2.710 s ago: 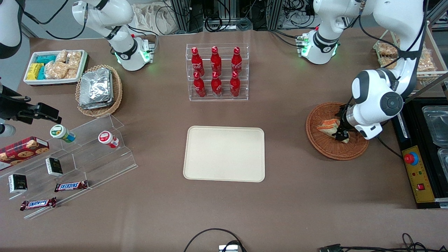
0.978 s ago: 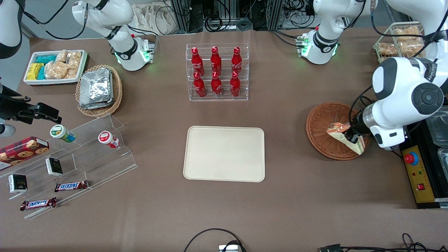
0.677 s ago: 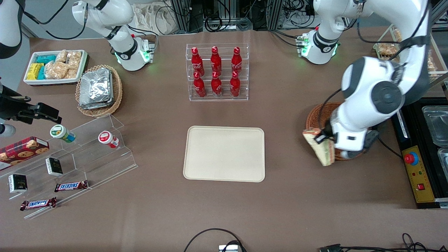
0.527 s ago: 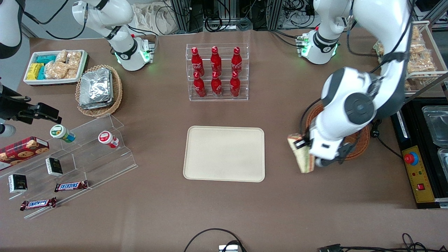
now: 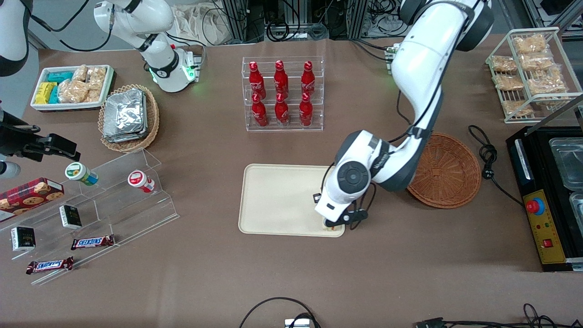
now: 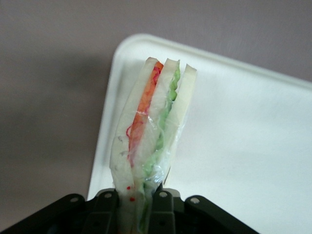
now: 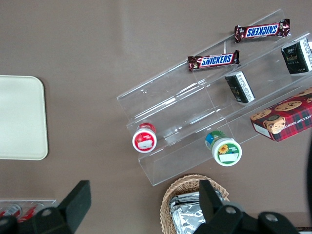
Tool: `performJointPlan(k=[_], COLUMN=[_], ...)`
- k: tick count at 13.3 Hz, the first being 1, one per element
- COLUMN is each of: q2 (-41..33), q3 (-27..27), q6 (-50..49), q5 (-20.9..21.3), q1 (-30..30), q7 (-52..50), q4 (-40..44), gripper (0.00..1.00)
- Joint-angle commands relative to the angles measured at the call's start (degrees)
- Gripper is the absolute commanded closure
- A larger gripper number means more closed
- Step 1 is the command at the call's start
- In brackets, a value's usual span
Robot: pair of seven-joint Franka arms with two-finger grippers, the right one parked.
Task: Place sandwich from basket to tray
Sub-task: 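Carry the sandwich with the left gripper over the cream tray, then lower the sandwich onto the tray and open the left gripper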
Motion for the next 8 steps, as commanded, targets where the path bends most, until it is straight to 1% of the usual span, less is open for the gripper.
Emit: performJointPlan(k=[1,2,3,4,5,7,8], q2=[1.36,1.35,1.35,1.18,1.00,-0.13,-1.88], q3=[0.43,0.43,0.43,0.43,0.52,0.69,0.87], q6=[-1.29,-1.91,-2.52,-3.48,-4.36,-4.46,-4.46], q5=[1.00,1.00,1.00,1.00,1.17,1.26,1.26], q1=[-1.68,-1.87,-2.04,-2.92,-2.92,-2.23,-2.22], q7=[2.64,3.17,3.09,2.65,2.56,2.65,2.48], q4=[-0.70,-1.50,-2.20,-2.29,-2.21,-1.68,-1.68], gripper=[1.00,1.00,0.93,0.39,0.00,0.00,0.00])
